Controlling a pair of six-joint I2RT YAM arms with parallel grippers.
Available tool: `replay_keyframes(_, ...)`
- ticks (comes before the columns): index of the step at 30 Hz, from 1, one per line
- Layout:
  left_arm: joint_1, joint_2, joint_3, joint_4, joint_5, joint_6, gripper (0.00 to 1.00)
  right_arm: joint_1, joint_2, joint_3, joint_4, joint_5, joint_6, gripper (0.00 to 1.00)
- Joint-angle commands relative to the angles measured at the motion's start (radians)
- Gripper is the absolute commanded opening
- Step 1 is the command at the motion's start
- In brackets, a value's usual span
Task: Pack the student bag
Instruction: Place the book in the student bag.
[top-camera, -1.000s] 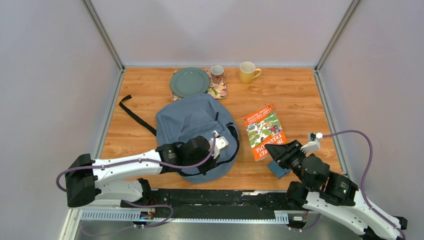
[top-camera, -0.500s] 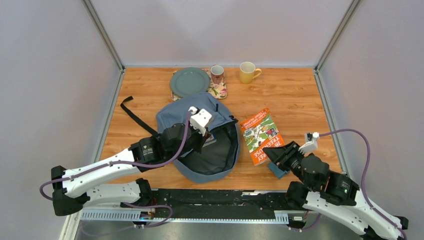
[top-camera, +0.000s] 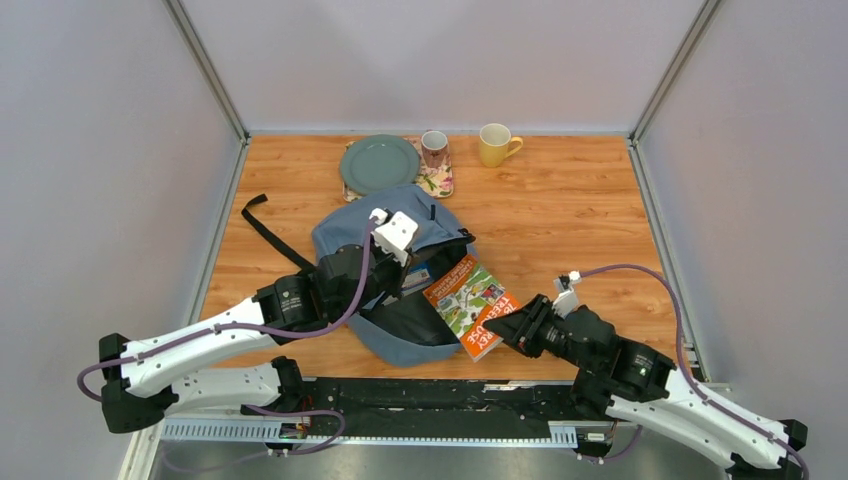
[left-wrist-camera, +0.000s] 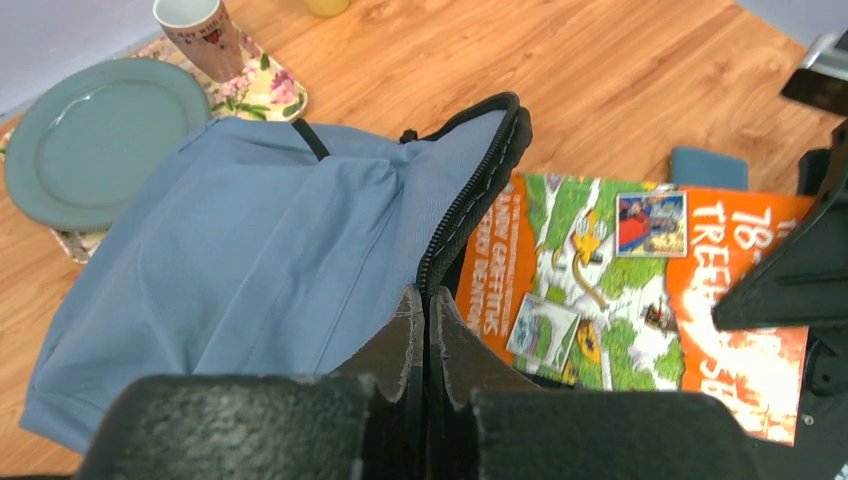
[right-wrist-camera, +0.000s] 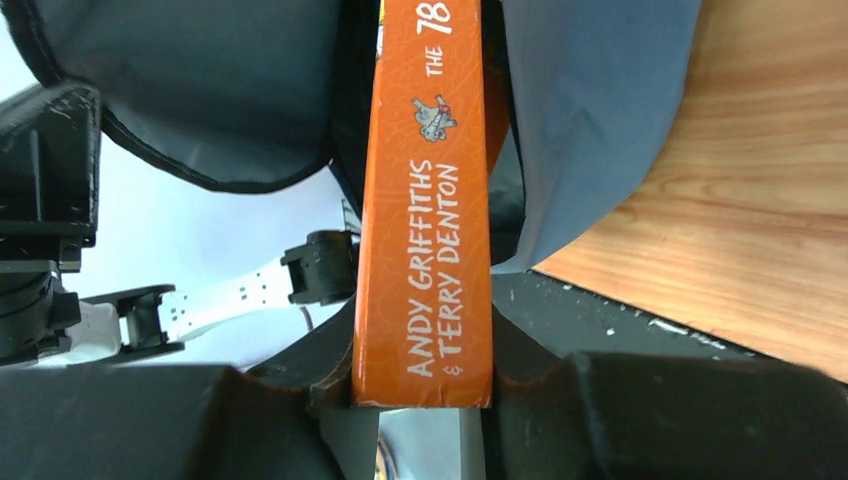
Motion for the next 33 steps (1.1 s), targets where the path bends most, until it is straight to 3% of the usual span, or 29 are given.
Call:
replay_keyframes(1, -0.006, -0.045, 0.027, 0.162, 0.02, 0.028, 0.0, 0.0, 0.024, -0.014, 0.268, -0.097, 0.073, 0.0)
replay_keyframes(15, -0.004, -0.027, 0.018, 0.17, 0.139, 0.024, 0.0, 0.001, 0.467, -0.036, 0.983, -0.22, 0.124, 0.0)
replay_keyframes(19, -0.004, -0.032, 0.024, 0.17, 0.168, 0.018, 0.0, 0.001, 0.586, 0.007, 1.004, -0.199, 0.132, 0.0)
replay_keyframes(28, -0.004, -0.05, 0.018, 0.147, 0.18, 0.005, 0.0, -0.002, 0.797, 0.007, 1.365, -0.156, 0.147, 0.0)
replay_keyframes(33, -0.006, -0.056, 0.013, 0.144, 0.177, 0.002, 0.0, -0.002, 0.834, -0.002, 1.53, -0.172, 0.19, 0.0)
